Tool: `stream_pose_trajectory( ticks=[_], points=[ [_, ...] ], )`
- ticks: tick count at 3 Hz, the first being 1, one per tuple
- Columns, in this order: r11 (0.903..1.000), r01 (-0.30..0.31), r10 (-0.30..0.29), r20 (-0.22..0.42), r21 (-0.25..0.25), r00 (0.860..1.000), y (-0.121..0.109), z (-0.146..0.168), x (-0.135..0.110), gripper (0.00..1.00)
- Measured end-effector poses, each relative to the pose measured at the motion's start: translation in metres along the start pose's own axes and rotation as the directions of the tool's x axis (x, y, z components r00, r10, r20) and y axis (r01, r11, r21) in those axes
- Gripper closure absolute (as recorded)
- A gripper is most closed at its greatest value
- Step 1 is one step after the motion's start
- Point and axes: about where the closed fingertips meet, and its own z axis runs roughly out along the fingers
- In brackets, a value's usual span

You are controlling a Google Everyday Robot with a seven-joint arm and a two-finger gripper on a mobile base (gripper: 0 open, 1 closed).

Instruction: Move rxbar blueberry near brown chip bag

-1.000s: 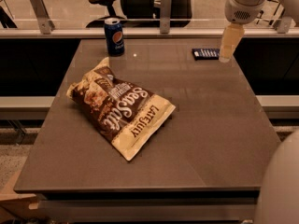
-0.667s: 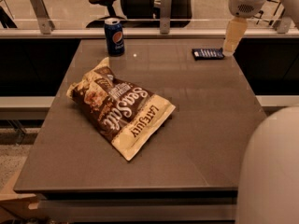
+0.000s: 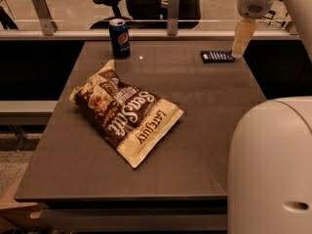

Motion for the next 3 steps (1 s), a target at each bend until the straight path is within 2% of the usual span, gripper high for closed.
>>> stream_pose_trajectory(
  ticks=[2, 3],
  points=[
    [0.9962, 0.049, -0.048, 0.019, -0.072, 0.999, 0.000, 0.023, -0.013, 0.00],
    [0.9943, 0.065, -0.062, 0.032, -0.084, 0.998, 0.000, 0.029, -0.017, 0.00]
  ],
)
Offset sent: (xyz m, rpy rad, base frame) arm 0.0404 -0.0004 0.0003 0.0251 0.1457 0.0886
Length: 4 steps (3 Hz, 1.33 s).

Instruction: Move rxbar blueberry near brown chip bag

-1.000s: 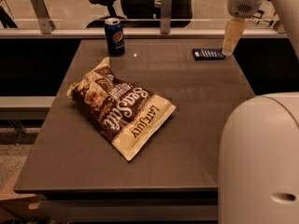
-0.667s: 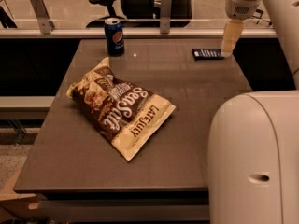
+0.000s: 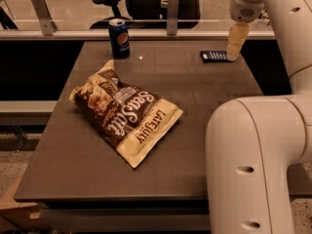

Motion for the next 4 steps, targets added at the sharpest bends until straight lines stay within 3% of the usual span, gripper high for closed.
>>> stream_pose_trajectory(
  ticks=[1, 4],
  points=[
    [1.0000, 0.006, -0.006, 0.015, 0.001, 1.000, 0.000, -0.002, 0.000, 0.00],
    [0.9938, 0.043, -0.038, 0.051, -0.103, 0.998, 0.026, 0.014, -0.012, 0.00]
  ],
)
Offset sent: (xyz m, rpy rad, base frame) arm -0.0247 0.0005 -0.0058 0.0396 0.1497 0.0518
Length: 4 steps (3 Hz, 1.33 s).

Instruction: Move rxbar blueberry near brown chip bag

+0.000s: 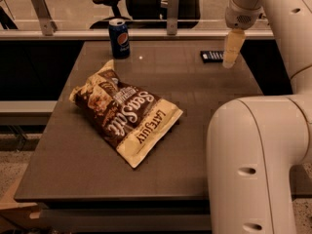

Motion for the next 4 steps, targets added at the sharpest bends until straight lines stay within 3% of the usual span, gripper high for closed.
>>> stream_pose_trajectory(
  ticks=[2, 4],
  points=[
    [0.9967, -0.007, 0.009, 0.029, -0.081, 1.000, 0.023, 0.015, -0.006, 0.00],
    [0.9925, 0.020, -0.015, 0.044, -0.120, 0.999, 0.025, 0.036, -0.021, 0.00]
  ],
)
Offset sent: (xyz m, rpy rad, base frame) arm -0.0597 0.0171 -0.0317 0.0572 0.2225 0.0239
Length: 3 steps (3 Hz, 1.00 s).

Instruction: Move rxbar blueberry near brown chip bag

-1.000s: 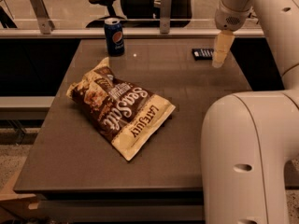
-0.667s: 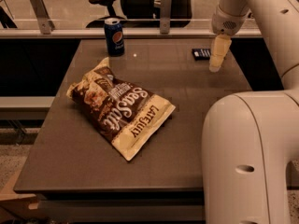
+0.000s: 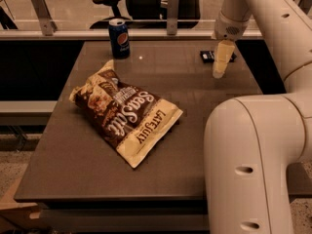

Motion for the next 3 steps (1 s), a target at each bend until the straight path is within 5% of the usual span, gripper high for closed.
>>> stream_pose_trajectory(
  ticks=[3],
  points=[
    [0.9996, 0.014, -0.014, -0.018, 0.025, 1.000, -0.017, 0.008, -0.001, 0.00]
  ],
)
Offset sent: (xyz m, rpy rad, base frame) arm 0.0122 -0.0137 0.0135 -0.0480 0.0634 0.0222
